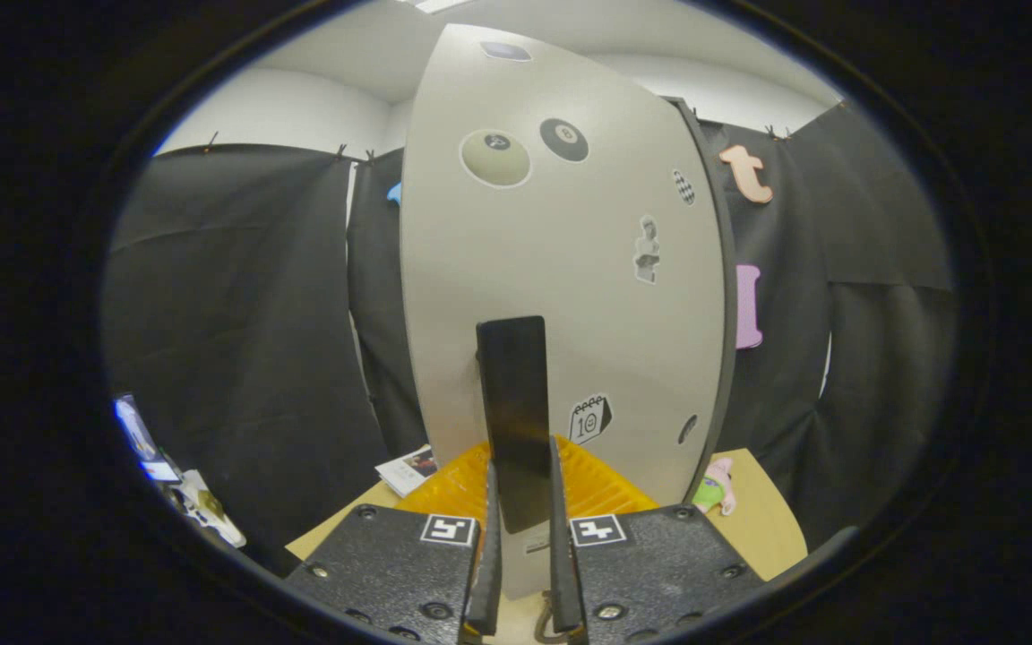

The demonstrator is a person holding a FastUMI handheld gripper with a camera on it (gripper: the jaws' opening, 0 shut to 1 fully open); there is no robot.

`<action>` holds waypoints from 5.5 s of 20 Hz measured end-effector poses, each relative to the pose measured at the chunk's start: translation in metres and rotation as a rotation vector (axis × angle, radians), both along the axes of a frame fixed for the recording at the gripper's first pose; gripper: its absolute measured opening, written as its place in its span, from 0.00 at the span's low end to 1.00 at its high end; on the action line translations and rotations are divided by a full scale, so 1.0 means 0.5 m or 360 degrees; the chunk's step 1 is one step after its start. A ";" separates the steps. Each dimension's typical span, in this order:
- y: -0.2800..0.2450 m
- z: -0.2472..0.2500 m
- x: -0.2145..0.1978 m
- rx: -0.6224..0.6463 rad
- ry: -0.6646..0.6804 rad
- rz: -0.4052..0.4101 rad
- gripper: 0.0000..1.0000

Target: Open the shoe cabinet door, grab the shoes and put them into the shoe cabinet, then close the shoe cabinet door.

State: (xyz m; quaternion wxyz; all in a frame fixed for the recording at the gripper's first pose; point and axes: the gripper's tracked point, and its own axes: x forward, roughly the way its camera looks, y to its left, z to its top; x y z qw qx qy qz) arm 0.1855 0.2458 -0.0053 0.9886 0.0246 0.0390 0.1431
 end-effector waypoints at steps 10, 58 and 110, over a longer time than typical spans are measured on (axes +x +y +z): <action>-0.078 -0.002 -0.023 -0.0020 0.0003 -0.0120 0.18; -0.028 -0.210 -0.135 -0.0096 0.0470 -0.0102 0.90; -0.029 0.479 -0.093 -0.0094 0.0057 -0.0228 0.06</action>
